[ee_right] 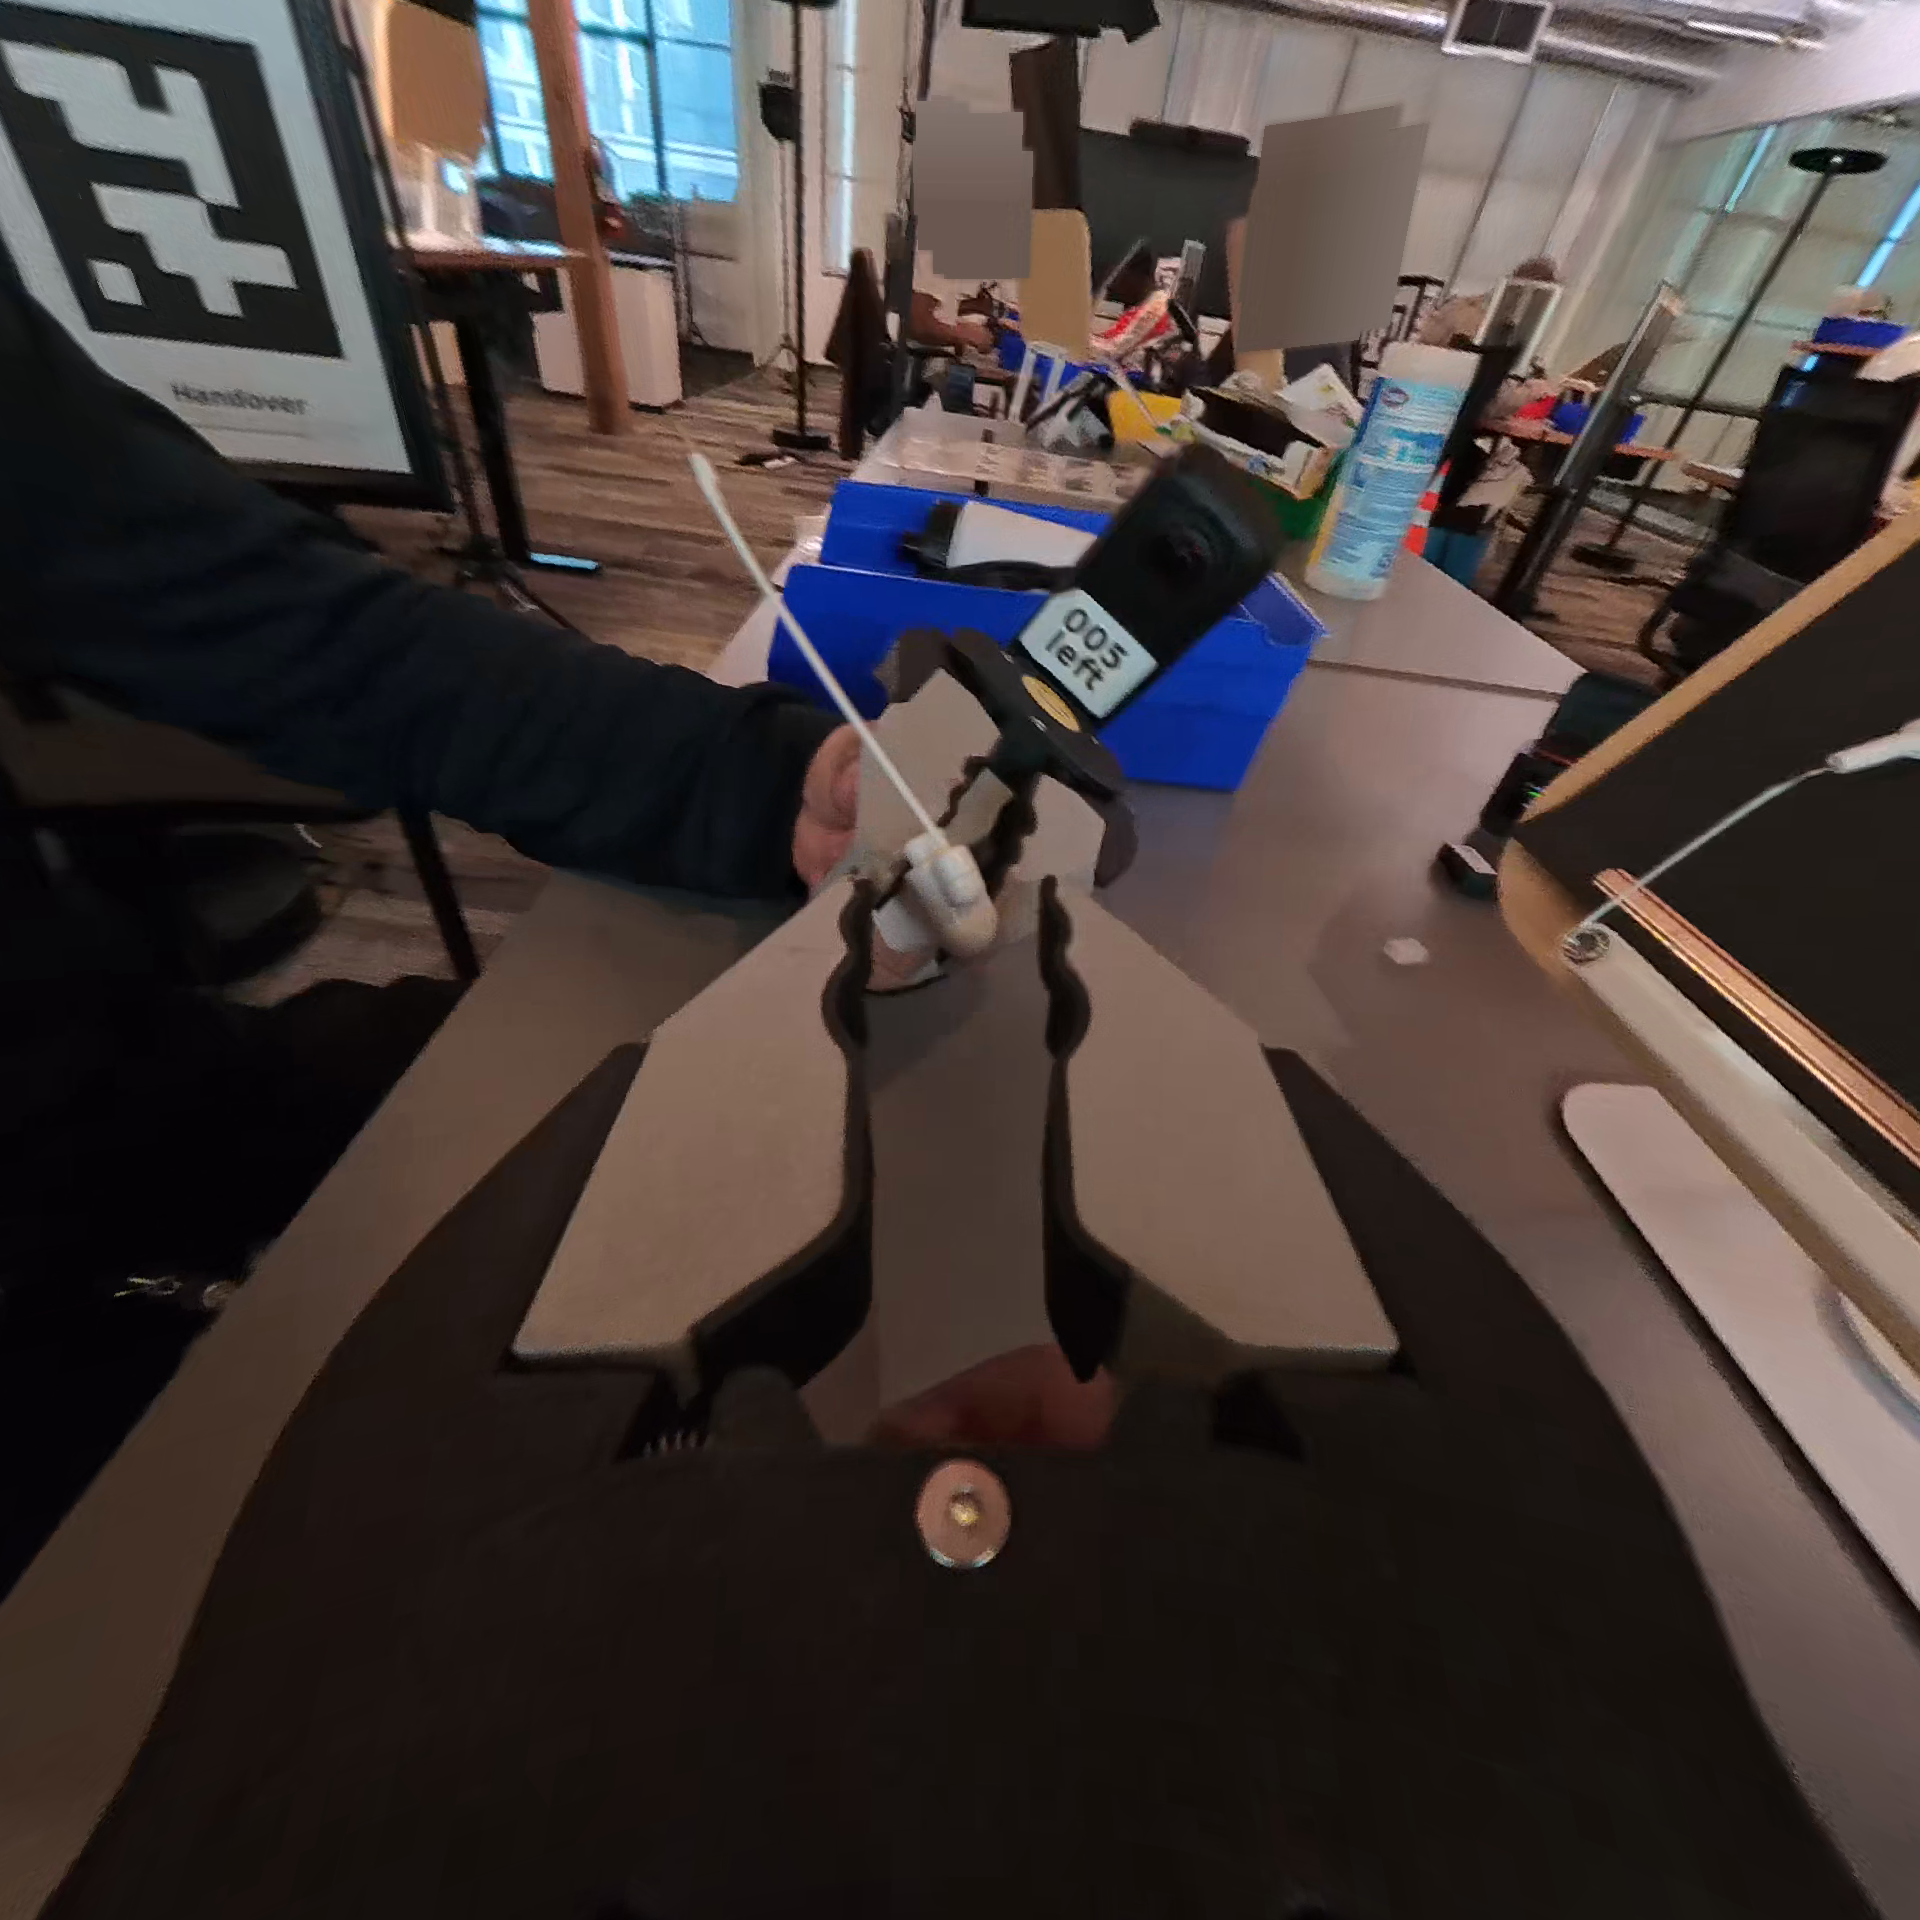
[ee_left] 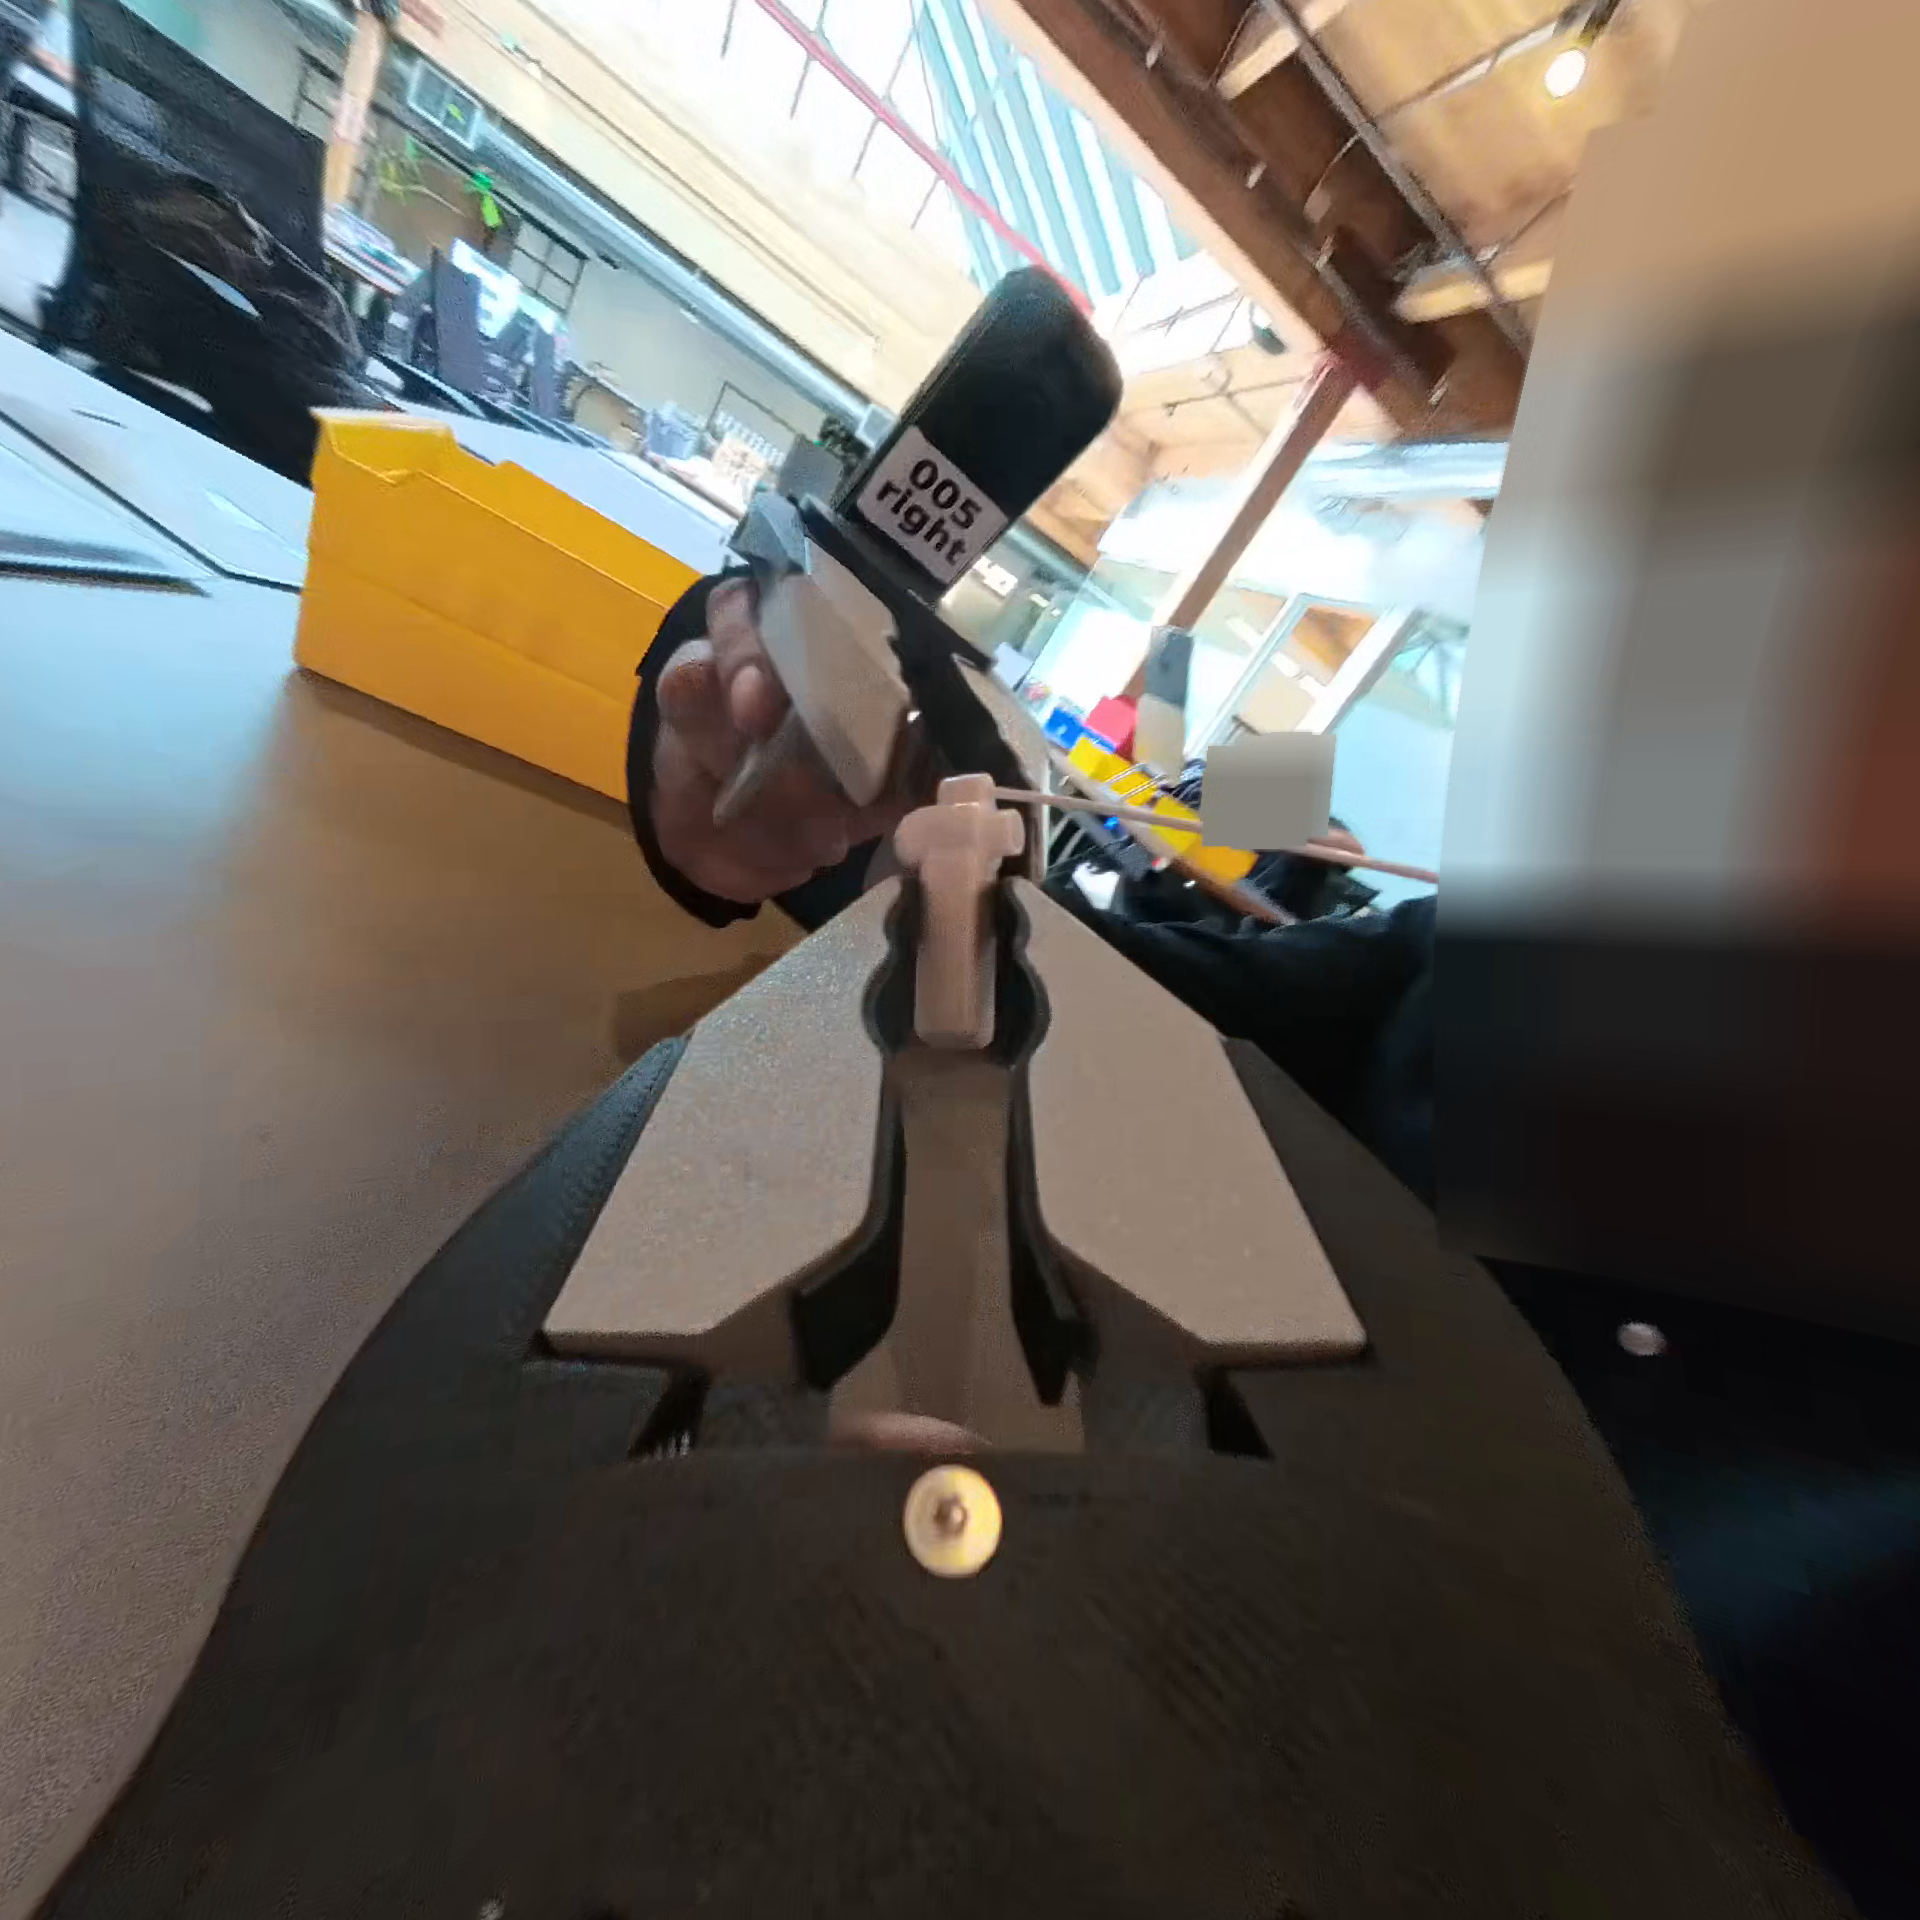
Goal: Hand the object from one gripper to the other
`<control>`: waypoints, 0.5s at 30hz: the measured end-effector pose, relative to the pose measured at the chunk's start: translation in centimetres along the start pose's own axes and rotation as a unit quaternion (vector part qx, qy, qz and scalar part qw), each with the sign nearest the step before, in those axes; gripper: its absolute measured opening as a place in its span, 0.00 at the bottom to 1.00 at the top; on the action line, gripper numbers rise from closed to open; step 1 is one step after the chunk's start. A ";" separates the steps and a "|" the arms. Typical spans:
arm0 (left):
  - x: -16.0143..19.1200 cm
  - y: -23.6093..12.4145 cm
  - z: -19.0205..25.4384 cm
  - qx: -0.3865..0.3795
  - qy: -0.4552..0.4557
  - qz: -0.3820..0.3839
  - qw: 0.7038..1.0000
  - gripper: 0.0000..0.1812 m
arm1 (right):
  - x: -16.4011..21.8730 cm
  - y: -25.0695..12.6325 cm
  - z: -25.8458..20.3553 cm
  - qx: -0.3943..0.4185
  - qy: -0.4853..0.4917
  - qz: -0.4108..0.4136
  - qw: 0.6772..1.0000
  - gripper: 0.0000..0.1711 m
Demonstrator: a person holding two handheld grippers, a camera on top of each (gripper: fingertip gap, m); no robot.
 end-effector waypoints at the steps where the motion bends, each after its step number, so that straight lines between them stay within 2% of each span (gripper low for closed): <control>1: 0.0 0.0 -0.1 0.007 -0.015 -0.002 1.000 0.07 | -0.1 0.0 -0.1 -0.008 0.002 0.006 1.000 0.11; 2: 0.2 -0.1 -0.1 0.012 -0.024 -0.009 1.000 0.07 | -0.1 -0.1 -0.1 -0.012 0.003 0.007 1.000 0.06; 7: 0.6 0.2 0.0 0.045 -0.078 -0.021 0.996 0.07 | -0.1 0.4 -0.6 -0.030 0.013 0.034 0.999 0.06; 10: 1.8 0.8 -0.4 0.055 -0.095 -0.058 0.992 0.07 | 0.3 1.1 -1.4 -0.066 0.016 0.016 0.998 0.06; 15: 0.6 0.5 -0.1 0.039 -0.069 -0.020 0.997 0.07 | -0.3 0.5 -0.5 -0.035 0.020 0.029 0.999 0.05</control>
Point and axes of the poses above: each gripper's, where its closed fingertips meet, y out along the fingers, x out of its underside, z = x × y across the jaws, the point moved 6 cm from there along -y, back along the fingers, and after that the axes turned 10 degrees about -y, right-handed, at the moved point
